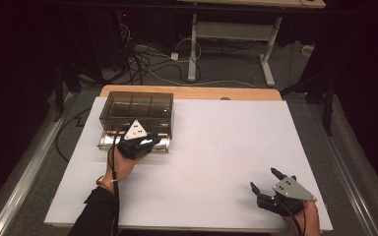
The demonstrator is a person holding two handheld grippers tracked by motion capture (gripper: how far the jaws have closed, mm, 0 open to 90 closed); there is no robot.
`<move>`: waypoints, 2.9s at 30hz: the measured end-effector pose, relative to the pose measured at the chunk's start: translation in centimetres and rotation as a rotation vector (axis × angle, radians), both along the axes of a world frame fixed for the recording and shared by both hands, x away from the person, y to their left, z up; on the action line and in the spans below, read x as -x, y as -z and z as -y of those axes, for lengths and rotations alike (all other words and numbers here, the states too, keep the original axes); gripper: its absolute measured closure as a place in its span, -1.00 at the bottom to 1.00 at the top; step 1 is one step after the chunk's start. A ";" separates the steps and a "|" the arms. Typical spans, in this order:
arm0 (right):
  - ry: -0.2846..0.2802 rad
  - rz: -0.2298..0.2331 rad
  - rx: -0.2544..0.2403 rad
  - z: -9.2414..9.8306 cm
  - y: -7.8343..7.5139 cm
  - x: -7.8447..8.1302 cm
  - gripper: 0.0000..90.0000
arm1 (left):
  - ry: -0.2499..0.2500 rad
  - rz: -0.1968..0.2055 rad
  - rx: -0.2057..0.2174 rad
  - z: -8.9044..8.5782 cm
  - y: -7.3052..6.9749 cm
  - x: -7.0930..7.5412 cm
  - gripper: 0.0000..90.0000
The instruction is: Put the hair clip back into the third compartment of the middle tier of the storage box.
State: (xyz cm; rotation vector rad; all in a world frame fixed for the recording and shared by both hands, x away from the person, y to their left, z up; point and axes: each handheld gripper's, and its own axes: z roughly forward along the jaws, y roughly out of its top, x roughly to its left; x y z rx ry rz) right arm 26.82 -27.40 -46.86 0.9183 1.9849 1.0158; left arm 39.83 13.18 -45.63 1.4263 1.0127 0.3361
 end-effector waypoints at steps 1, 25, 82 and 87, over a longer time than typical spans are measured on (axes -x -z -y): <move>-0.002 0.001 0.002 0.0 0.0 0.0 -0.54 | -0.001 0.000 -0.004 0.1 0.1 0.0 0.59; 0.004 0.000 -0.008 0.2 -0.1 0.1 -0.54 | -0.056 0.012 -0.041 0.3 0.4 -0.3 0.45; -0.006 0.003 -0.006 0.0 -0.1 0.2 -0.54 | 0.001 0.243 -0.015 3.1 -2.8 3.6 -0.58; -0.009 0.004 -0.003 -0.1 -0.1 0.2 -0.54 | 0.022 0.248 -0.014 3.6 -2.9 4.0 -0.57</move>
